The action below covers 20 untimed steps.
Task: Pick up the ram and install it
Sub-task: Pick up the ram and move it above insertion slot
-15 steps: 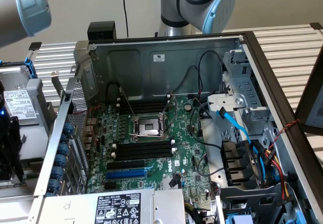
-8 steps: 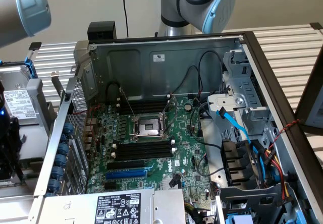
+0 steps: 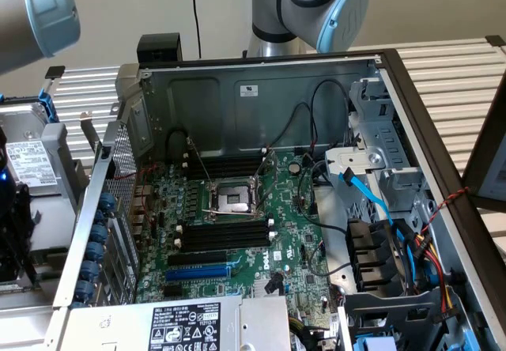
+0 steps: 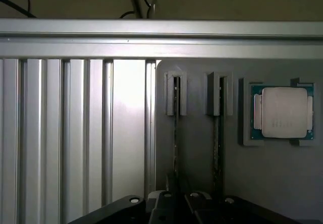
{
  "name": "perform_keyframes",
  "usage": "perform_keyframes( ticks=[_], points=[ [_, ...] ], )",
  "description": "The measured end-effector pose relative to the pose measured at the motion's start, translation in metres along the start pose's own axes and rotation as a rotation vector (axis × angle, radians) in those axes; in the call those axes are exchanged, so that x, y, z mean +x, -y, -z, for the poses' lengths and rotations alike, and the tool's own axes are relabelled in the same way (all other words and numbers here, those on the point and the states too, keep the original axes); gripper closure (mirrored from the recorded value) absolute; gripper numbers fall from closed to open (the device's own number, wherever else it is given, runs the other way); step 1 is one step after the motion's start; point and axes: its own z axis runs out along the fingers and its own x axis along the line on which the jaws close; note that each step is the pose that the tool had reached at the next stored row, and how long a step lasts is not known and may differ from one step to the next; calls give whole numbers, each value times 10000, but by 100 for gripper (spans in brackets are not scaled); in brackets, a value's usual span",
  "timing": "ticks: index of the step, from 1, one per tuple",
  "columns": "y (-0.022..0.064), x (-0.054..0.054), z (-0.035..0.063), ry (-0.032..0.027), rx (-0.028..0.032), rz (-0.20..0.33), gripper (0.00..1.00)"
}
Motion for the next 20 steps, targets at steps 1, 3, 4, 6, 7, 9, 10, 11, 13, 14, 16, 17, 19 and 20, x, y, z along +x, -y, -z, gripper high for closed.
perform_keyframes(
  ticks=[1, 3, 4, 6, 7, 9, 10, 11, 13, 14, 16, 17, 19, 20],
  points=[
    [0, 0, 0, 0, 0, 0, 88],
    [0, 0, 0, 0, 0, 1, 88],
    [0, 0, 0, 0, 0, 0, 88],
    [0, 0, 0, 0, 0, 0, 88],
    [0, 0, 0, 0, 0, 0, 88],
    [0, 0, 29, 0, 1, 0, 88],
    [-1, 0, 70, 0, 0, 0, 88],
    [-2, 0, 117, 1, 0, 0, 88],
    [-4, 0, 207, 0, 0, -1, 88],
    [-5, 0, 253, 0, 0, -1, 88],
    [-6, 0, 343, 0, 0, 0, 88],
    [-6, 0, 389, 0, 0, 0, 88],
    [-8, 0, 481, 0, 0, 0, 88],
    [-9, 1, 527, 0, 1, 0, 88]
  ],
)
